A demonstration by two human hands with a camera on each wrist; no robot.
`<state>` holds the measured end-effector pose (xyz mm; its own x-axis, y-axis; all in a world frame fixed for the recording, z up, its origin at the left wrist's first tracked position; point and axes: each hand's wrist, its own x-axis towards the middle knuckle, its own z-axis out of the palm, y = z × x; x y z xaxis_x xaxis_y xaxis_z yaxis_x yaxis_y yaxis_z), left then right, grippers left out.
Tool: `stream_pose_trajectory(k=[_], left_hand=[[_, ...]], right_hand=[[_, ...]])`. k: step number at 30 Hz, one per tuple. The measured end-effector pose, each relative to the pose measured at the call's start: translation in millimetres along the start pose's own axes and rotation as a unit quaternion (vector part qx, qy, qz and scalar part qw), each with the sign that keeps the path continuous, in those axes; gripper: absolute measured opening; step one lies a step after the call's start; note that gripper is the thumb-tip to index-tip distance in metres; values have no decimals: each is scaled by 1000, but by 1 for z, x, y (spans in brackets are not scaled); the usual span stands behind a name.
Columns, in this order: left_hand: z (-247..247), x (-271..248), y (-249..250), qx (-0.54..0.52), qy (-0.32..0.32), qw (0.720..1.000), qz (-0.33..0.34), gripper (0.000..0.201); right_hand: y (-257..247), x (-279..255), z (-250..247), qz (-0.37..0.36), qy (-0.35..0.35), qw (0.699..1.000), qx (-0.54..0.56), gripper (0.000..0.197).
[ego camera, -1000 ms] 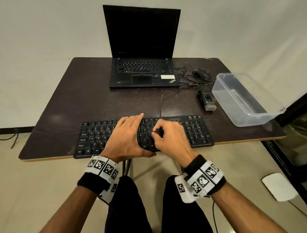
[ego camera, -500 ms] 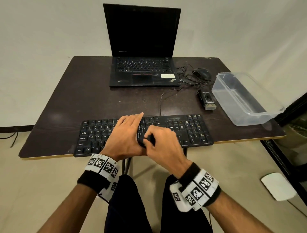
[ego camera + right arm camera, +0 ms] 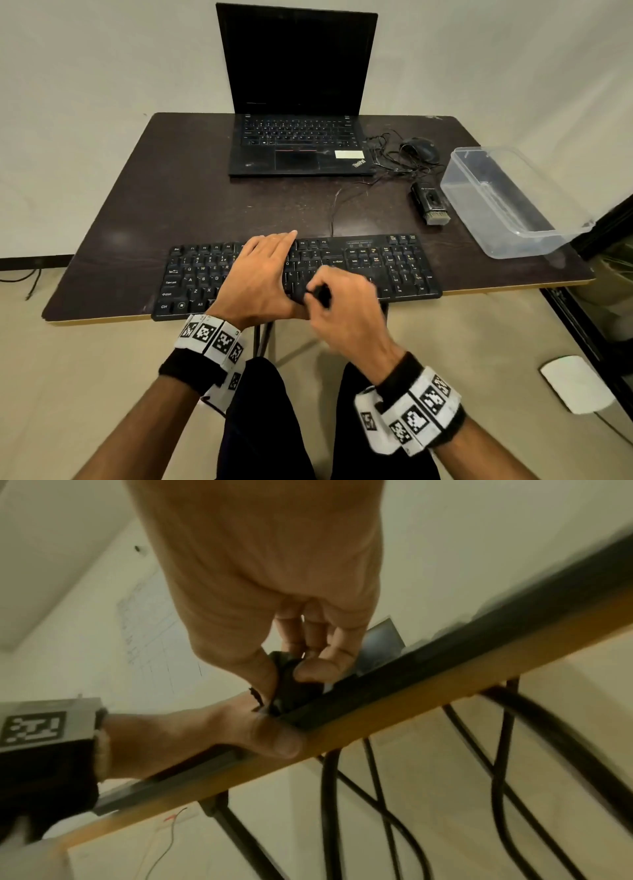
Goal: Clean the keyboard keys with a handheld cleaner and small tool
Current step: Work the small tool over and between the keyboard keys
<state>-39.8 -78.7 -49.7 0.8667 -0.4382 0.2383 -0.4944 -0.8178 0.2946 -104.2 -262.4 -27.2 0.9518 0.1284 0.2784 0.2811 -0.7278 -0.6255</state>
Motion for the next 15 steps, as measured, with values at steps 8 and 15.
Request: stream_pose_trajectory(k=[8,15], left_hand=[[-3,0,4,24,-19,999,-26,140],[-2,0,4,19,-15,1000,-18,135]], right_hand=[[53,-16,-46,113,121,985,-48,19],[24,-8,-12,48,53,997,-2,19]])
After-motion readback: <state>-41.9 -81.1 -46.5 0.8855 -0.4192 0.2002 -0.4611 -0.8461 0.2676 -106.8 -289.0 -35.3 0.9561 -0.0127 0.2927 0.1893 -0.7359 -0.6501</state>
